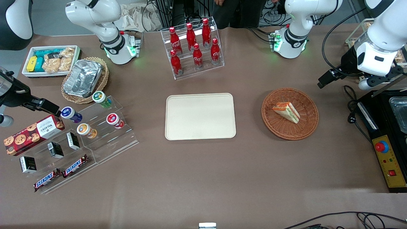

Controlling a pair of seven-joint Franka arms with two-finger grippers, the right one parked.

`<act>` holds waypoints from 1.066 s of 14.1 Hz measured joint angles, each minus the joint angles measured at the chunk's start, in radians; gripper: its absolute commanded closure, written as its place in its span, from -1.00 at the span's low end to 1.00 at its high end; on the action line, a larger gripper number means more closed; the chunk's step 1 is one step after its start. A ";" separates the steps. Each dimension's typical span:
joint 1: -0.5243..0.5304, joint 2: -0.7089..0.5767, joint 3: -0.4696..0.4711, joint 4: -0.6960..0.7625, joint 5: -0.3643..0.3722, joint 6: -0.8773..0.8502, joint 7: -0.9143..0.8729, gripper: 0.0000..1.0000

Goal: Place sandwich from basket to tray
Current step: 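Move the left gripper over the wrapped sandwich in the wicker basket, then lower the open left gripper around the sandwich in the basket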

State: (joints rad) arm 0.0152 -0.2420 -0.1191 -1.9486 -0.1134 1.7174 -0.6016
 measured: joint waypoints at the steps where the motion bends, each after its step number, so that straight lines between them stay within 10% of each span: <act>1: -0.001 0.000 -0.003 -0.001 0.000 -0.004 -0.054 -0.99; 15: -0.072 0.137 -0.013 -0.223 0.073 0.225 -0.585 -0.99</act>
State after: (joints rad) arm -0.0567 -0.1051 -0.1322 -2.1715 -0.0406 1.9423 -1.1869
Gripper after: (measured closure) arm 0.009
